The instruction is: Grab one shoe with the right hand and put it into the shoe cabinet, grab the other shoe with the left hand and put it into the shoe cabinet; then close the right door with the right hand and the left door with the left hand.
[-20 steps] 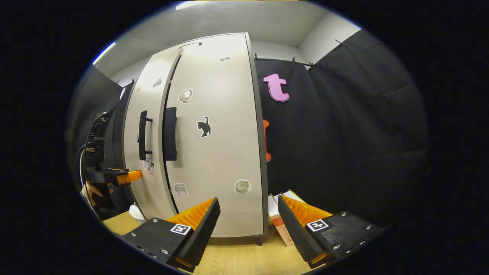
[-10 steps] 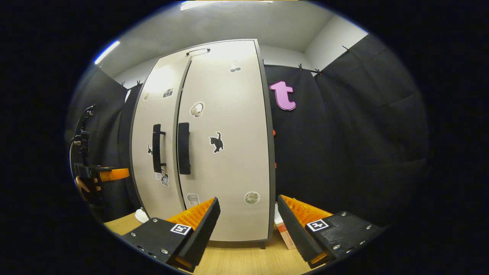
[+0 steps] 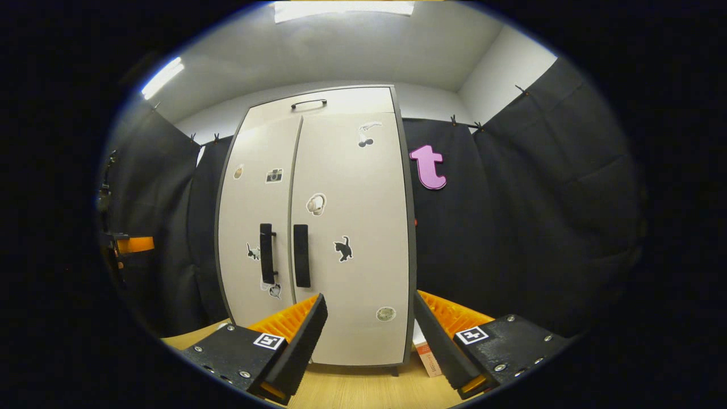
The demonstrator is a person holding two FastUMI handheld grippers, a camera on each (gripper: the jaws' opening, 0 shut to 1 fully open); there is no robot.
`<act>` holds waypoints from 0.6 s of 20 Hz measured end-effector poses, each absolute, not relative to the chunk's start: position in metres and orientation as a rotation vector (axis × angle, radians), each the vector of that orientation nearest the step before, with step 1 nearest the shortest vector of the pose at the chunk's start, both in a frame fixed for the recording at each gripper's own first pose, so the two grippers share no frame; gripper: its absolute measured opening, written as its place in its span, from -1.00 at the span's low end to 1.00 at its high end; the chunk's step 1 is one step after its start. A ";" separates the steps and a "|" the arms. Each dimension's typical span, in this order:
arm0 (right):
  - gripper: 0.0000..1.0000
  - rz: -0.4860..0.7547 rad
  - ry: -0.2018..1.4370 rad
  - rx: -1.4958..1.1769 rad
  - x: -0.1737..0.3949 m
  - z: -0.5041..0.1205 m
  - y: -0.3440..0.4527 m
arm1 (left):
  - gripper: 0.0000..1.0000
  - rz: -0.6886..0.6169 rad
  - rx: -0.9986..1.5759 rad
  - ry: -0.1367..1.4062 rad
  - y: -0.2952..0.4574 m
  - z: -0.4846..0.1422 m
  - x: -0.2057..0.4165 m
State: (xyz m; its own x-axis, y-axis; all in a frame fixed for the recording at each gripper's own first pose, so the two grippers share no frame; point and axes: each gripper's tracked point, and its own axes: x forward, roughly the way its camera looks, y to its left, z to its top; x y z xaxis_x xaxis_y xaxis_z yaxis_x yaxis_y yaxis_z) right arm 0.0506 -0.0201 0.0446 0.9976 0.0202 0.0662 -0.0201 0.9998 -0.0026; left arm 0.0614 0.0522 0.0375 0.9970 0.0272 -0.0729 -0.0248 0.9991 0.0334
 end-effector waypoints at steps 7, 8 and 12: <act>0.87 0.031 -0.054 -0.008 0.029 0.051 -0.013 | 0.92 0.029 0.002 0.054 0.072 0.060 0.027; 0.87 0.033 -0.053 0.000 0.027 0.051 -0.012 | 0.92 0.024 0.003 0.056 0.070 0.061 0.026; 0.87 0.036 -0.056 -0.003 0.022 0.056 -0.009 | 0.92 0.007 -0.001 0.048 0.064 0.061 0.021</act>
State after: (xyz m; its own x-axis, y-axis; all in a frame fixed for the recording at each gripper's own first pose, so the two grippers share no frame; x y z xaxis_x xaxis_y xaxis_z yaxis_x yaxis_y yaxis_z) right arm 0.0217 -0.0093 0.0558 0.9978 0.0359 0.0563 -0.0357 0.9994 -0.0040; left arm 0.0212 0.0638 0.0610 0.9988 0.0068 -0.0478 -0.0069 1.0000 -0.0013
